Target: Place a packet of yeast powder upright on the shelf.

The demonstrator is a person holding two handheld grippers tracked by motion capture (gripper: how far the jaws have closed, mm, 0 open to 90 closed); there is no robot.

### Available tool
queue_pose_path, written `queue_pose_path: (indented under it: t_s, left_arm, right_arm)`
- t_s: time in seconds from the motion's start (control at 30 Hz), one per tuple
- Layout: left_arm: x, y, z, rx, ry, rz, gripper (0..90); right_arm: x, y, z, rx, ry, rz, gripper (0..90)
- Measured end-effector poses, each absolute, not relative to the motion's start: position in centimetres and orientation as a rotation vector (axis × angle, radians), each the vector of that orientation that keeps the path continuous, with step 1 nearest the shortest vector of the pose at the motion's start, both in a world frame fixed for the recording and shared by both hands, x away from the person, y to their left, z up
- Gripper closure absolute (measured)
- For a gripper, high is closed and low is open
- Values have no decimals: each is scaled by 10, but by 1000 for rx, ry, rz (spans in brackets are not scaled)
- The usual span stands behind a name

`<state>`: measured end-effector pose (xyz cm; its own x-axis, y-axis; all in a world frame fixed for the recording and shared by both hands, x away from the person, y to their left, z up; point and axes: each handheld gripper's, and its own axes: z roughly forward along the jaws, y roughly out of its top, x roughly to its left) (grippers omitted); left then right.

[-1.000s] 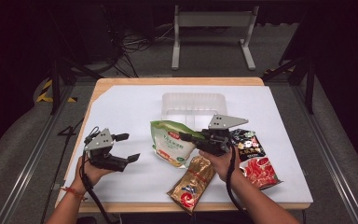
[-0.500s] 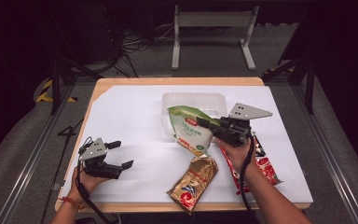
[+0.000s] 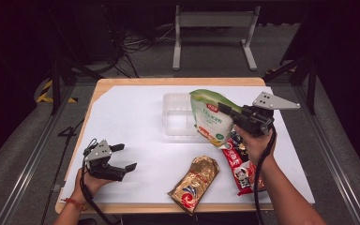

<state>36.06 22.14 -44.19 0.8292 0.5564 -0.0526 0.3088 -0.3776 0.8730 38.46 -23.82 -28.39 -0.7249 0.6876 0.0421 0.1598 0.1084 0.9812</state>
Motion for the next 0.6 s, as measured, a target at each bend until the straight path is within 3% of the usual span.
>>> queue_pose_path:
  t_s: [0.6]
  left_arm:
    - [358, 212, -446, 2024, 613, 281, 112]
  right_arm:
    - [437, -233, -281, 948, 1882, 1543, 894]
